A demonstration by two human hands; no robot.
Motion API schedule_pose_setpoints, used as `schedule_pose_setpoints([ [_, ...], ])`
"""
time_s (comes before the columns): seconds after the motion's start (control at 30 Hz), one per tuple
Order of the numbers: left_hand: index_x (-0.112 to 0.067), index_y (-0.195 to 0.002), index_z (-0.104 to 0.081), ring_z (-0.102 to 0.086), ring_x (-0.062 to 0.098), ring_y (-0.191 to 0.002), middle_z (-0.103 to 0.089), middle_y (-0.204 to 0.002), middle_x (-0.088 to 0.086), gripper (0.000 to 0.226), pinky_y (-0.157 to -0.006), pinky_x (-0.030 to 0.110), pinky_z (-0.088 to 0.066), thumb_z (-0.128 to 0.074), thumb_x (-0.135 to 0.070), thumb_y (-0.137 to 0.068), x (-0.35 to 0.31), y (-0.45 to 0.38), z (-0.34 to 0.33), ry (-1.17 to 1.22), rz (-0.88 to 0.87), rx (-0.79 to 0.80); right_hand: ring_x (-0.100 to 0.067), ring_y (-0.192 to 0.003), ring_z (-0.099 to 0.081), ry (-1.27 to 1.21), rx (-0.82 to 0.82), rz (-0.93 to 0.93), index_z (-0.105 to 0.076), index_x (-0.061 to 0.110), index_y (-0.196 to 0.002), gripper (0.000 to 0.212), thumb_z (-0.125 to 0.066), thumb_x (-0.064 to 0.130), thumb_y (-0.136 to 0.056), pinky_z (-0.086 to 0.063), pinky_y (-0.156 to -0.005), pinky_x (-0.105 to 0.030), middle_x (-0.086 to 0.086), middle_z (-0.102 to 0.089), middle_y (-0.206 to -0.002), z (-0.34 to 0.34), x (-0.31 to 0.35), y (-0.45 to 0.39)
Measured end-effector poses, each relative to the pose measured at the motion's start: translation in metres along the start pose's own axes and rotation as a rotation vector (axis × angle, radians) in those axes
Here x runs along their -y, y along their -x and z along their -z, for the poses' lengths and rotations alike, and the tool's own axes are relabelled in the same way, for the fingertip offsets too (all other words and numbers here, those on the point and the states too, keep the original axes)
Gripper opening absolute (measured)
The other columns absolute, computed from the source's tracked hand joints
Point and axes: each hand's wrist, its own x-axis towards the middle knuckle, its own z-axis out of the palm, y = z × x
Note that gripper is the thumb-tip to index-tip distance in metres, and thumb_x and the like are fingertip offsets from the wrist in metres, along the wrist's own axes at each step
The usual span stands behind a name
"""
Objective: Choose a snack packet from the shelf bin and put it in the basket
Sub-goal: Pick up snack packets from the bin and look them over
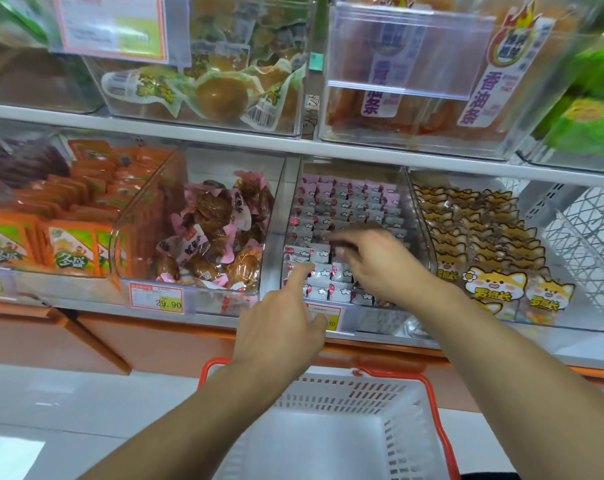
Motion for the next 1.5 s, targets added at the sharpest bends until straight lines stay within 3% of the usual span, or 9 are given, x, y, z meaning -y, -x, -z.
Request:
schedule_pose_setpoints([
  [0.1,-0.050,-0.154,-0.010,-0.065,0.009,-0.077,-0.067,-0.072,-0.011,0.082,-0.081,0.042,-0.058,-0.065,-0.046,-0.093,0.001,-0.001,-0.002,-0.038,-0.007,0.026,-0.015,-0.083,-0.069,0.023,-0.116,-0.110,-0.067,0.029,-0.128,0.030,-0.059,0.023,-0.099,-0.062,-0.082,-0.040,0.003,-0.073,-0.120,0.003,-0.005,-0.001],
  [0.33,-0.049,-0.156,0.002,-0.066,0.008,-0.069,-0.069,-0.070,-0.011,0.089,-0.075,0.040,-0.060,-0.062,-0.050,-0.094,0.000,-0.002,-0.004,-0.080,-0.020,0.058,-0.006,-0.075,-0.066,-0.072,-0.104,-0.217,-0.072,0.030,-0.093,0.002,-0.070,0.029,-0.094,-0.051,-0.069,-0.024,0.009,-0.075,-0.092,-0.003,-0.006,0.002],
  [0.6,-0.047,-0.155,-0.011,-0.066,0.008,-0.074,-0.068,-0.068,-0.011,0.083,-0.078,0.042,-0.059,-0.064,-0.049,-0.091,0.000,-0.003,-0.001,0.020,-0.013,0.017,0.004,-0.081,-0.063,-0.562,-0.481,-0.248,-0.061,0.035,-0.089,0.019,-0.062,0.019,-0.099,-0.045,-0.065,-0.009,0.018,-0.068,-0.090,0.024,0.008,0.014],
  [0.8,-0.045,-0.149,-0.032,-0.064,0.000,-0.069,-0.068,-0.070,-0.024,0.069,-0.079,0.038,-0.059,-0.067,-0.041,-0.090,-0.001,-0.002,0.003,0.194,-0.042,-0.066,0.003,-0.080,-0.063,-0.713,-0.660,-0.231,-0.061,0.036,-0.092,0.014,-0.063,0.026,-0.100,-0.048,-0.066,-0.011,0.015,-0.068,-0.088,0.038,0.013,0.040],
  [0.9,-0.037,-0.139,-0.048,-0.070,0.006,-0.072,-0.071,-0.068,-0.011,0.050,-0.085,0.037,-0.055,-0.068,-0.038,-0.094,-0.003,-0.004,0.005,0.467,-0.003,-0.073,-0.006,-0.084,-0.068,-0.823,-0.663,-0.249,-0.064,0.029,-0.093,0.011,-0.063,0.022,-0.100,-0.056,-0.072,-0.020,0.009,-0.071,-0.091,0.042,0.016,0.057],
  [1.03,-0.034,-0.120,-0.062,-0.075,0.011,-0.071,-0.076,-0.085,-0.006,0.026,-0.057,0.028,-0.056,-0.067,-0.036,-0.095,-0.006,-0.003,0.016,0.913,0.132,-0.003,-0.019,-0.088,-0.075,-1.352,-0.541,-0.466,-0.068,0.012,-0.093,0.011,-0.059,0.010,-0.100,-0.061,-0.074,-0.025,-0.003,-0.078,-0.092,0.042,0.021,0.072],
  [1.1,-0.031,-0.112,-0.070,-0.075,0.014,-0.075,-0.077,-0.090,-0.006,0.017,-0.056,0.025,-0.057,-0.067,-0.033,-0.096,-0.005,-0.002,0.018,1.044,0.172,-0.004,-0.019,-0.088,-0.075,-1.550,-0.471,-0.574,-0.067,0.007,-0.095,0.010,-0.058,0.005,-0.100,-0.061,-0.074,-0.024,-0.005,-0.078,-0.091,0.038,0.021,0.076],
  [1.33,-0.023,-0.095,-0.075,-0.074,0.009,-0.072,-0.077,-0.081,-0.010,0.016,-0.054,0.022,-0.057,-0.060,-0.024,-0.101,0.005,-0.003,0.017,0.974,0.196,-0.109,-0.021,-0.083,-0.075,-1.565,-0.201,-0.565,-0.068,0.006,-0.103,0.009,-0.064,0.012,-0.096,-0.062,-0.072,-0.028,-0.004,-0.077,-0.086,0.027,0.013,0.084],
  [1.5,-0.019,-0.094,-0.070,-0.073,0.013,-0.066,-0.076,-0.073,-0.003,0.021,-0.053,0.019,-0.055,-0.053,-0.024,-0.105,0.006,-0.007,0.016,0.903,0.207,-0.111,-0.021,-0.084,-0.076,-1.473,-0.243,-0.587,-0.076,0.017,-0.087,0.008,-0.070,0.015,-0.093,-0.060,-0.066,-0.027,-0.007,-0.076,-0.098,0.023,0.003,0.087],
])
